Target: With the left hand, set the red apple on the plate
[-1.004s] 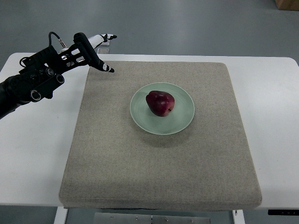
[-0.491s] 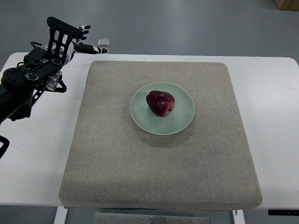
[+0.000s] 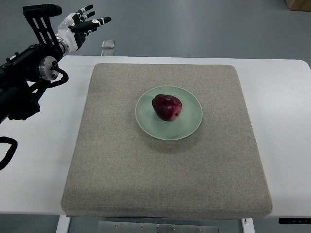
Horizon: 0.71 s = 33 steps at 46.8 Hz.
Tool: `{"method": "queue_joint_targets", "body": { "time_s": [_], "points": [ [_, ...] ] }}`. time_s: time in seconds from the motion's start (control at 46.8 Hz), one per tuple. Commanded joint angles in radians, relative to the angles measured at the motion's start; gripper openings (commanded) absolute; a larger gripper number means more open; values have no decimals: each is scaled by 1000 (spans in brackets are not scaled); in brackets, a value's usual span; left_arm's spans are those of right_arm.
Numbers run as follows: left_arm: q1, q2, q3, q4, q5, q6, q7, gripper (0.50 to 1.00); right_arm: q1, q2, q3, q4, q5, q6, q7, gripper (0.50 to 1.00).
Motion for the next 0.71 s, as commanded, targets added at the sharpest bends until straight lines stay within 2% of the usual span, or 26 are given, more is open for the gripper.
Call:
{"method": "queue_joint_targets", "body": {
  "time_s": [0.0, 0.107, 0.235, 0.321, 0.513, 0.684],
  "points": [
    [11, 0, -23, 22, -47, -40, -11, 992, 0, 0, 0, 0, 0, 0, 0, 964],
    [15, 0, -57, 44, -134, -69, -11, 992, 0, 0, 0, 0, 1, 0, 0, 964],
    [21, 0, -60, 52, -228, -71, -11, 992, 0, 0, 0, 0, 1, 0, 0, 964],
    [25, -8, -63, 52, -256, -80, -11, 992, 0, 0, 0, 0, 1, 0, 0, 964],
    [51, -16, -86, 55, -333, -163, -11, 992, 0, 0, -1, 0, 0, 0, 0, 964],
    [64, -28, -72, 52, -323, -175, -25, 992, 2, 0, 0, 0, 0, 0, 0, 964]
  ]
}}
